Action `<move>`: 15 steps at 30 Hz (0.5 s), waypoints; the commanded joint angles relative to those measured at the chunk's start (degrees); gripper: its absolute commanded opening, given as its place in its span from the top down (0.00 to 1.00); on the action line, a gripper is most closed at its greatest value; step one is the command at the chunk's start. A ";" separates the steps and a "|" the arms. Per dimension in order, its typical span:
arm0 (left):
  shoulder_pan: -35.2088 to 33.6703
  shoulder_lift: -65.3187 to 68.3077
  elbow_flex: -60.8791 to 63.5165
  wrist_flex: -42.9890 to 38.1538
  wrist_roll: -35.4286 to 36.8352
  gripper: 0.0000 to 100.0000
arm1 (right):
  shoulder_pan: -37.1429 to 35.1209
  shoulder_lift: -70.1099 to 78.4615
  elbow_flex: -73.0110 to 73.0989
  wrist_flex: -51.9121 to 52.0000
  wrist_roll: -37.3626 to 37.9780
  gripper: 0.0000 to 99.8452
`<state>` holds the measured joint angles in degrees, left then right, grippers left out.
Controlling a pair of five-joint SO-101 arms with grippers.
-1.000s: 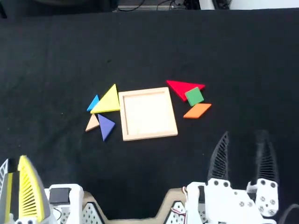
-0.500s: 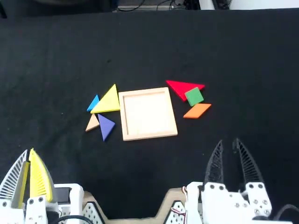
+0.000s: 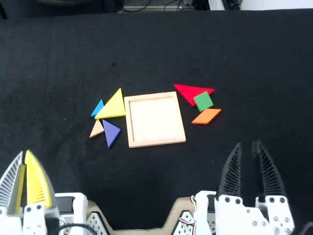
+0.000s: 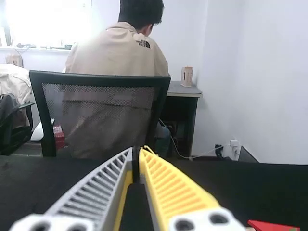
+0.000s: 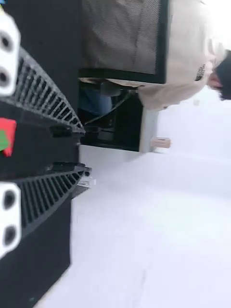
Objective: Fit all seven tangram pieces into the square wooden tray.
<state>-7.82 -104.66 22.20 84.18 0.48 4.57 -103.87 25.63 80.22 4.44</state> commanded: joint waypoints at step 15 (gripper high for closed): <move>6.11 66.90 -35.47 16.35 -0.18 0.91 | 0.88 27.38 -2.15 -9.85 12.84 0.90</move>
<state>-6.33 -53.41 2.07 93.67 0.57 4.57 -87.08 27.56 68.53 16.22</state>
